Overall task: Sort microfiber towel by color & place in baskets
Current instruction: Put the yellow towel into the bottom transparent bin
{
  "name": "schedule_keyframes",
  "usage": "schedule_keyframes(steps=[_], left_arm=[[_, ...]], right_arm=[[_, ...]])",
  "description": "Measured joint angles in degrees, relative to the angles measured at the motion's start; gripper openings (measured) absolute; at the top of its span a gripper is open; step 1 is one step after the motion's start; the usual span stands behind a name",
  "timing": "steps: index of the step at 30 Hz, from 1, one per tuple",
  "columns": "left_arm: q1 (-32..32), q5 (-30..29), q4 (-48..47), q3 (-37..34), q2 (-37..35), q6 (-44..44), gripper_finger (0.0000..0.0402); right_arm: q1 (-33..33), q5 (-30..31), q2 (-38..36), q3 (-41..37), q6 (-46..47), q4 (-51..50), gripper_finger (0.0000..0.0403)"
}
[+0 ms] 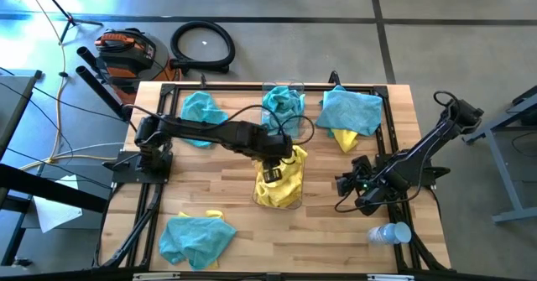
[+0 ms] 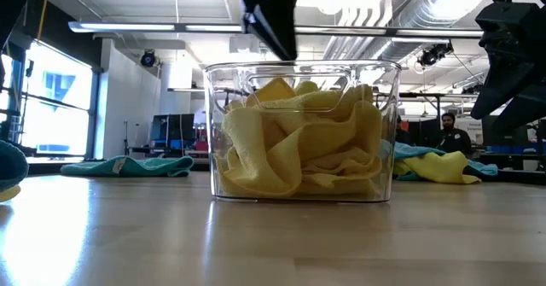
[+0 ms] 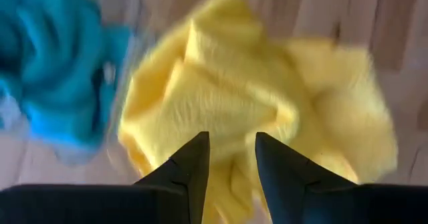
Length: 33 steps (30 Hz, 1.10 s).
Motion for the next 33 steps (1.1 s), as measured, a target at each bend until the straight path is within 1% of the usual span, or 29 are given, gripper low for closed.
schedule_keyframes(steps=[2,5,15,20,23,26,29,33], left_arm=[[0.49,1.19,3.04,0.01,0.29,2.95,0.0112],[1.16,5.62,6.42,0.07,2.62,6.18,0.0112],[0.6,6.77,5.59,0.09,15.57,8.83,0.0112],[0.7,8.0,4.99,0.36,18.47,8.15,0.0112],[0.7,7.99,4.68,0.3,17.92,6.87,0.0112],[0.7,8.21,3.34,-0.02,15.67,5.11,0.0112],[0.64,8.63,1.71,-0.28,12.1,3.78,0.0112],[0.55,8.57,1.04,-0.19,5.58,3.88,0.0112]], right_arm=[[0.0,0.02,0.02,0.0,0.89,0.13,0.0181],[0.0,0.01,0.02,0.0,1.07,0.52,0.0181],[0.0,0.03,0.02,0.0,1.1,1.95,0.0181],[0.0,0.04,0.02,0.0,1.16,2.8,0.0181],[0.0,0.04,0.02,0.0,1.14,3.04,0.0181],[0.0,0.04,0.02,0.0,1.15,3.23,0.0181],[0.0,0.04,0.02,0.0,1.14,3.32,0.0181],[0.0,0.04,0.04,0.0,1.14,3.75,0.0181]])
